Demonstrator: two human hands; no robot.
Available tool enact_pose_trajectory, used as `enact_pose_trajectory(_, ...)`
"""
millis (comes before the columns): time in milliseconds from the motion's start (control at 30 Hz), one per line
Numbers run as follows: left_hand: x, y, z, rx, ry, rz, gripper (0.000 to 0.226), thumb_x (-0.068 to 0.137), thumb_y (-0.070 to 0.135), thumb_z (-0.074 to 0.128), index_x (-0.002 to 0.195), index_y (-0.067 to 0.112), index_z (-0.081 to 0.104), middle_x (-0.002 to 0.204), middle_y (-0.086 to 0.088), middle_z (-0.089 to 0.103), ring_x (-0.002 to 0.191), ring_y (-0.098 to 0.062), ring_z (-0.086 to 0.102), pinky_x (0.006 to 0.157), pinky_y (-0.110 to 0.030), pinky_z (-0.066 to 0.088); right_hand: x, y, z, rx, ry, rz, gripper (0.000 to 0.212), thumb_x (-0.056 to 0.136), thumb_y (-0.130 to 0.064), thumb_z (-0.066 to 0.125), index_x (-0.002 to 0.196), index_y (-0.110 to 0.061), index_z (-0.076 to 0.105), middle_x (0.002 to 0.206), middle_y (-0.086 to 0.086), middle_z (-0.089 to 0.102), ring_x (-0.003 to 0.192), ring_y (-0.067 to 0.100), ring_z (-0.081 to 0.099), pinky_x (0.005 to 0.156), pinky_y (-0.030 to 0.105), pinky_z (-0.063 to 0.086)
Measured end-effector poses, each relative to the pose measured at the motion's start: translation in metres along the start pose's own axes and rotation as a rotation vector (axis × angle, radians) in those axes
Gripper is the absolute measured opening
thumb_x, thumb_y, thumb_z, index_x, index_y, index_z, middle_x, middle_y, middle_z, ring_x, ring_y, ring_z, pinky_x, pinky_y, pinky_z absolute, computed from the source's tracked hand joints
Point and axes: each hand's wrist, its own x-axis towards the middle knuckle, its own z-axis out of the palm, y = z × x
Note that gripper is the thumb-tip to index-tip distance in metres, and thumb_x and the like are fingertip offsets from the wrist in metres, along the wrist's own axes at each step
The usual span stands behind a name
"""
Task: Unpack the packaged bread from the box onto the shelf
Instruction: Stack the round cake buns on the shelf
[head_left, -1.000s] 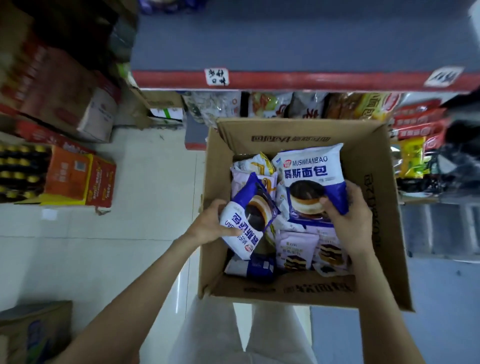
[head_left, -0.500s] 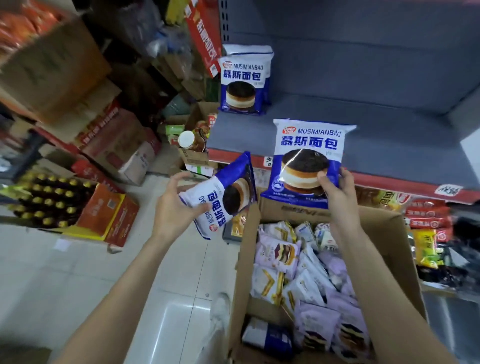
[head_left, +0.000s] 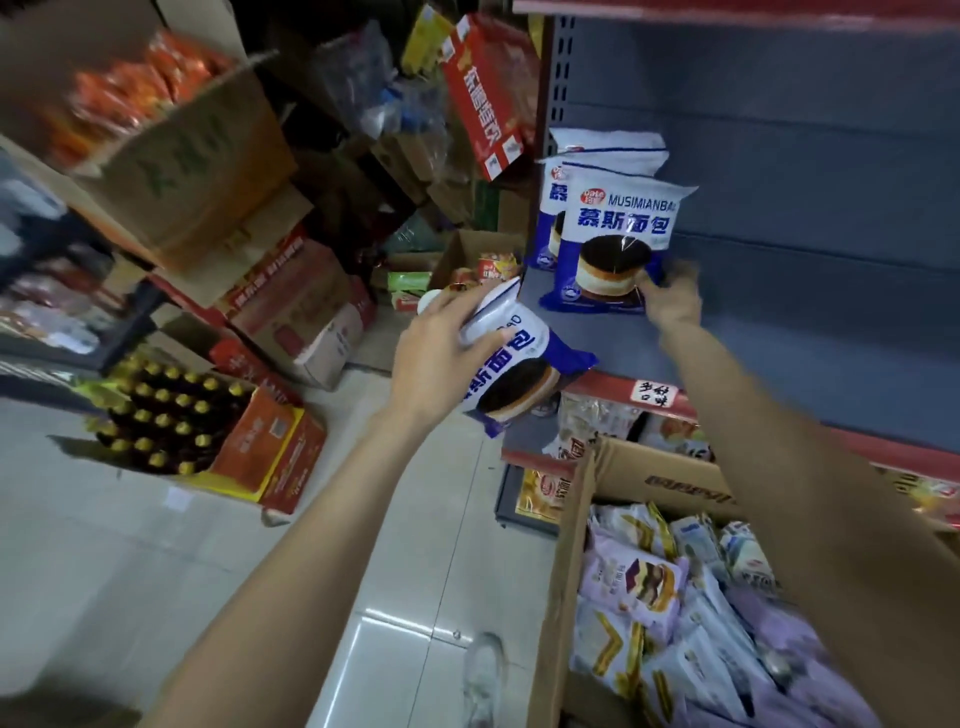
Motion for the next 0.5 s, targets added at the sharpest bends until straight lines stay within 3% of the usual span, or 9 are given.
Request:
enact_pose_trajectory(133,0.037,0.016,-0.009,0.157,0.008,0.205,0.040,0.088,0.036,0.063,0.126,0.027,0.057,0.118,0.005,0.062,0.103,-0.019,0.061,0.076,-0.032,0.049,-0.024,0.000,-0.015,0.000,0.060,-0.085,0.056,0.092,-0.025,0.058,0.139,-0.005,0.035,0.141,0.012,0.044,0.130,0.026,0.042,0.102,0.026,0.034)
enact_pose_trajectory(233,0.071,0.033,-0.006,0.235,-0.049,0.362,0.041,0.091,0.036,0.059,0.131,0.027,0.055,0.122,0.004,0.060,0.105,-0.022,0.060,0.076,-0.031,0.044,-0.065,0.002,-0.027,0.069,-0.038,-0.241,0.049,0.091,-0.015,0.060,0.135,-0.007,0.041,0.132,0.003,0.049,0.120,0.017,0.047,0.094,0.013,0.036)
enact_pose_trajectory(367,0.116,0.054,0.028,0.370,-0.194,0.490,0.045,0.093,0.037,0.054,0.136,0.026,0.048,0.133,0.001,0.056,0.122,-0.023,0.051,0.096,-0.037,0.037,-0.093,0.006,-0.024,0.018,-0.250,-0.282,0.057,0.092,-0.017,0.059,0.143,-0.024,0.033,0.146,-0.001,0.039,0.121,0.016,0.049,0.096,0.023,0.040)
enact_pose_trajectory(433,0.127,0.057,0.050,0.483,-0.242,0.450,0.049,0.094,0.036,0.052,0.141,0.027,0.041,0.140,0.001,0.050,0.130,-0.022,0.043,0.110,-0.043,0.025,-0.093,0.005,-0.018,0.018,-0.288,-0.244,0.062,0.092,-0.012,0.057,0.146,-0.022,0.027,0.150,0.003,0.034,0.126,0.019,0.047,0.094,0.016,0.039)
enact_pose_trajectory(500,0.127,0.054,0.067,0.509,-0.242,0.377,0.055,0.095,0.033,0.051,0.146,0.025,0.032,0.145,-0.001,0.044,0.136,-0.021,0.035,0.115,-0.047,0.014,-0.091,0.005,-0.014,-0.028,-0.309,-0.208,0.066,0.092,-0.012,0.057,0.148,-0.020,0.023,0.153,0.003,0.028,0.135,0.022,0.038,0.105,0.022,0.035)
